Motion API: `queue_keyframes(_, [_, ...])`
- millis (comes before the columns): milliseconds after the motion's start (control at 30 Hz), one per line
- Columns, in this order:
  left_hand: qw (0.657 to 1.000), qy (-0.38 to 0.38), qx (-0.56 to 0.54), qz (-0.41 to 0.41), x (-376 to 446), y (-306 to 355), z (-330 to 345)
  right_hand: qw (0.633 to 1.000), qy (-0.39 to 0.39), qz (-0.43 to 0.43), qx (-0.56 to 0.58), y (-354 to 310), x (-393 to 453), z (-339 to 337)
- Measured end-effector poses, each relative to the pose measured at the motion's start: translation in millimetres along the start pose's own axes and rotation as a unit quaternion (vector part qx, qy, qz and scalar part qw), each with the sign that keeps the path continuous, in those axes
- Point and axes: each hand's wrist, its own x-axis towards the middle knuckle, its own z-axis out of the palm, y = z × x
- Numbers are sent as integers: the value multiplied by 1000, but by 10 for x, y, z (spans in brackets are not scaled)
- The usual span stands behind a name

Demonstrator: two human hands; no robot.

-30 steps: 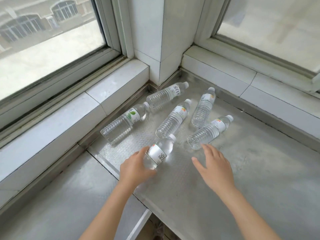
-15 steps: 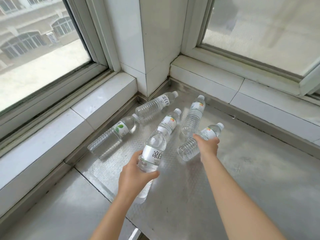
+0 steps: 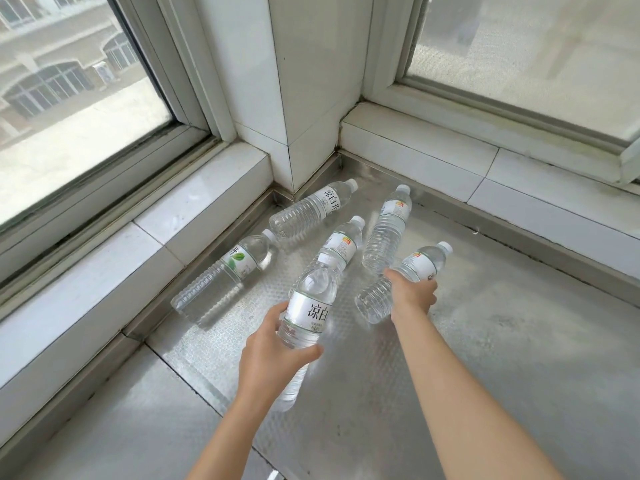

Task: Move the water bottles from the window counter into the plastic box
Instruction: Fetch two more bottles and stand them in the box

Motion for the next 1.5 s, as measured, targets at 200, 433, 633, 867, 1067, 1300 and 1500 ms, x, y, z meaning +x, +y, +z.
queue_keyframes(200, [1000,1,-1,-1,-4,10,12,999,-24,-42,25,2,-105,63])
queue_keyframes(433, [999,10,-33,-1,-63,17,-64,997,-39,-56,39,-56,-150,31])
queue_keyframes(633, [997,14,-70,9,-97,-8,-173,994,-69,-64,50,50,-333,-61])
queue_keyframes(867, [990,26,-138,27,-223,0,-346,974,-165,-126,95,25,-682,-378])
queue_keyframes(1067, [979,57,-187,67,-578,28,-478,938,-238,-243,66,-86,-1221,-800])
queue_keyframes(1300, [962,115,-221,109,-1267,78,-531,860,-349,-373,-2,-105,-1840,-1317])
queue_keyframes(1500, [935,199,-272,105,-2047,25,-498,794,-432,-424,-53,121,-2173,-1687])
